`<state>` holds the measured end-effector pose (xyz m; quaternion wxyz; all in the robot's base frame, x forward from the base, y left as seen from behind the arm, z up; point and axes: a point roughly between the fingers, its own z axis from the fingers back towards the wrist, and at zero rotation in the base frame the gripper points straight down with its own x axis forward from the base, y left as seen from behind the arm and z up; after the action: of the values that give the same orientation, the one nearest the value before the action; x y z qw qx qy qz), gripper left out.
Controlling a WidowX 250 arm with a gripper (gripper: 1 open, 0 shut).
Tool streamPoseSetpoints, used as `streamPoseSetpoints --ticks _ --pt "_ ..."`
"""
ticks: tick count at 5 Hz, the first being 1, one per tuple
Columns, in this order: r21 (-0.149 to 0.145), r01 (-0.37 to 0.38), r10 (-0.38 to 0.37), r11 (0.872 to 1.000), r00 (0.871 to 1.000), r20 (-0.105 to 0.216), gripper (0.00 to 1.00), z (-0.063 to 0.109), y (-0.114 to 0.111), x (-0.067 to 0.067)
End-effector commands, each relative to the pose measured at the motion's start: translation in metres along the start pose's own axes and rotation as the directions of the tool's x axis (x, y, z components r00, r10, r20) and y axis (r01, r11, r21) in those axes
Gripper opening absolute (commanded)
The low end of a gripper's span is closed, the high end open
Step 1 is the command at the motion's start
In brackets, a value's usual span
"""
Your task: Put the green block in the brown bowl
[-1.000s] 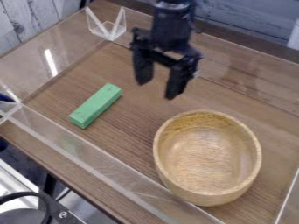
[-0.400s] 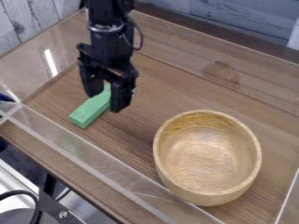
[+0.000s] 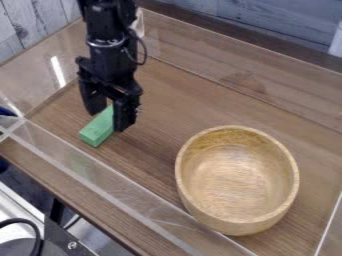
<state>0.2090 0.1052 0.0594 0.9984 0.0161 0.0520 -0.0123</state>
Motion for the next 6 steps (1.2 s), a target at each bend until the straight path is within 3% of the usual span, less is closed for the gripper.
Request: streamPoseSetpoints --ticks 1,6 --pt "0.015 -0.025 0.025 1.0 0.999 0.041 1.0 0.004 0.011 0.007" --pt "-0.011 -0.073 0.073 0.997 0.996 0.056 1.0 -0.005 0.018 0.021"
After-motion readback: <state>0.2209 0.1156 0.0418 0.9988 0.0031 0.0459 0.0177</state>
